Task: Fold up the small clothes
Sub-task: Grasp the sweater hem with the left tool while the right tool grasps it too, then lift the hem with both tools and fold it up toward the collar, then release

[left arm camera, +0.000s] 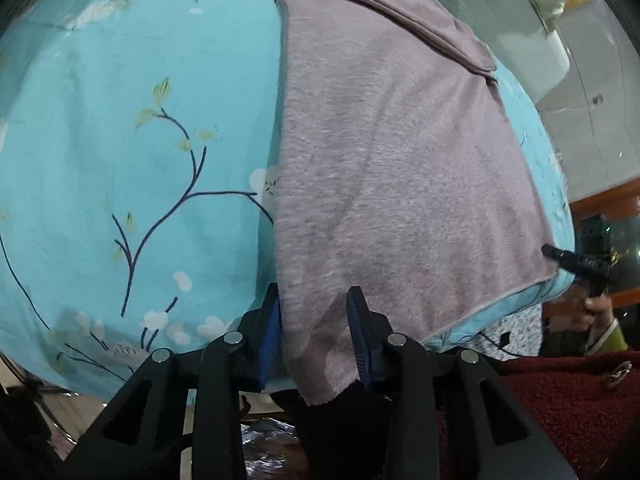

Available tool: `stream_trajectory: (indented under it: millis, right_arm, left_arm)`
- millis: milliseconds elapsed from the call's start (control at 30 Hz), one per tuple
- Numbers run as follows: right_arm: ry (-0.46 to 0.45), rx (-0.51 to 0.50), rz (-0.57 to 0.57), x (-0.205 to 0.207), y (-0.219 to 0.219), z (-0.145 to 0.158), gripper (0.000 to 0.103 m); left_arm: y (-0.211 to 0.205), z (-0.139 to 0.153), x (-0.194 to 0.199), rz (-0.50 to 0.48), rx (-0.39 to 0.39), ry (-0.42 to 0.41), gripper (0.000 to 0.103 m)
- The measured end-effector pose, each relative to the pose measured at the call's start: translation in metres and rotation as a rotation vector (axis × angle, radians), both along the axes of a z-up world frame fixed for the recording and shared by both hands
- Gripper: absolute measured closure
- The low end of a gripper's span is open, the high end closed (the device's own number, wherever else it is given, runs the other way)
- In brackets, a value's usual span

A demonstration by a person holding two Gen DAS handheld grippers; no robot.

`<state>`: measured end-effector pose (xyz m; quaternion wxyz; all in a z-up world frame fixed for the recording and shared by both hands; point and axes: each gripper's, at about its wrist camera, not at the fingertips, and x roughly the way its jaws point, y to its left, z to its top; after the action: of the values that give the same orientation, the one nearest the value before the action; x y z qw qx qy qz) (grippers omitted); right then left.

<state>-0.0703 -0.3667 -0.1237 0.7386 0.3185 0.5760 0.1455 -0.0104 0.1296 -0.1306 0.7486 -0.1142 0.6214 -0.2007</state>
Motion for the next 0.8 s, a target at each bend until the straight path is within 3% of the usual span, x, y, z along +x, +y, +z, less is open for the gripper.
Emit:
stream_trajectory:
  millis: [67, 133, 167, 300, 500, 600, 800]
  right_arm:
    - [-0.012, 0.023, 0.014, -0.001, 0.004, 0.0, 0.087]
    - [-0.041, 0.059, 0.021, -0.002, 0.009, 0.005, 0.095]
    - [-0.05, 0.074, 0.019, -0.002, 0.007, 0.007, 0.095]
    - [-0.133, 0.153, -0.04, 0.003, -0.001, 0.03, 0.095]
    - [-0.275, 0.226, -0.134, 0.025, -0.017, 0.071, 0.095]
    - [-0.34, 0.217, -0.159, 0.049, -0.021, 0.091, 0.095]
    - [-0.443, 0.169, -0.213, 0.123, -0.039, 0.119, 0.095]
  left_arm:
    - [-0.003, 0.0, 0.0, -0.019, 0.005, 0.002, 0.07]
    - [-0.009, 0.003, -0.002, -0.057, 0.002, 0.0, 0.074]
    - [-0.012, 0.004, -0.003, -0.075, 0.004, -0.004, 0.099]
    - [-0.015, 0.019, -0.004, -0.077, -0.031, -0.034, 0.099]
    - [0.001, 0.061, 0.016, 0.035, -0.151, -0.111, 0.099]
    - [0.003, 0.091, 0.037, 0.075, -0.204, -0.189, 0.099]
    - [-0.002, 0.137, 0.102, 0.137, -0.216, -0.351, 0.099]
